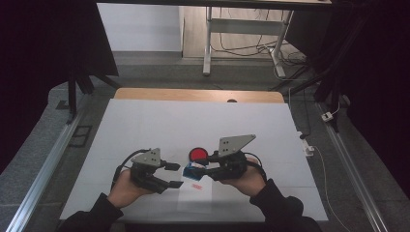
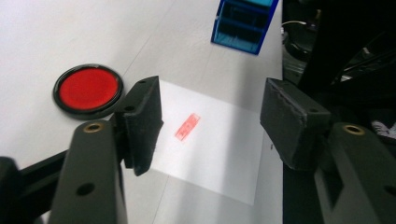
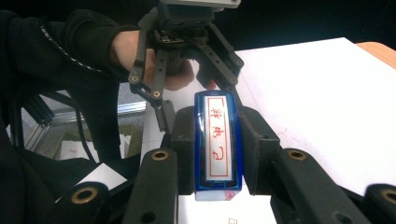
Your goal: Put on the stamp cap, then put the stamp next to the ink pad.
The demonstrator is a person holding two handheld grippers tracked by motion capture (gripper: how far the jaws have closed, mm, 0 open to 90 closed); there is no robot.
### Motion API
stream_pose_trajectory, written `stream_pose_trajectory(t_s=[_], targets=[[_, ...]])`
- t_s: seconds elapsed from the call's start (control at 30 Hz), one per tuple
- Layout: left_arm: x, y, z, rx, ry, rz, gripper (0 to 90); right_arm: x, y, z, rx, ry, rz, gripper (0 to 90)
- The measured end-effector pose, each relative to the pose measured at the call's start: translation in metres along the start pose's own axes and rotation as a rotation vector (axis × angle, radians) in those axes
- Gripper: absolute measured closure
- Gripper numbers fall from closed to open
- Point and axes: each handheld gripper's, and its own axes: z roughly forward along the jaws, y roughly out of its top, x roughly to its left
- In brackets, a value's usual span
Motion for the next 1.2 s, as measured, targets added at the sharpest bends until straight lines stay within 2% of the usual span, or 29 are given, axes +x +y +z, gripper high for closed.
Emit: stream_pose_trajectory(t_s=[0.1,0.2,0.47,0.67,0.73,0.83,0.93,1.2], targets=[[-0.003,-0.002,-0.003,0.014,0.028,-0.016,34.2,0.000,0.000,-0.001,-0.001,-0.009,0.003,70.0],[-0.005,-0.006,-0.008,0.020,0.035,-0.052,31.0,0.000,0.000,-0.001,0.002,-0.018,0.001,70.0],[-0.010,-0.016,-0.025,0.001,0.083,-0.114,21.8,0.002,0.000,-0.002,0.010,-0.034,0.004,69.9],[-0.015,-0.023,-0.032,0.011,0.101,-0.153,15.7,0.003,0.000,-0.003,0.021,-0.049,0.007,69.9],[-0.018,-0.025,-0.034,0.029,0.124,-0.159,13.9,0.002,0.000,-0.003,0.023,-0.055,0.008,69.9],[-0.021,-0.029,-0.036,0.034,0.136,-0.173,10.1,0.002,0.000,-0.004,0.024,-0.064,0.009,69.9],[-0.023,-0.033,-0.038,0.050,0.170,-0.187,6.9,0.001,-0.001,-0.004,0.024,-0.072,0.020,69.9],[-0.024,-0.043,-0.046,0.060,0.233,-0.226,4.1,0.001,-0.003,-0.004,0.039,-0.086,0.015,69.8]])
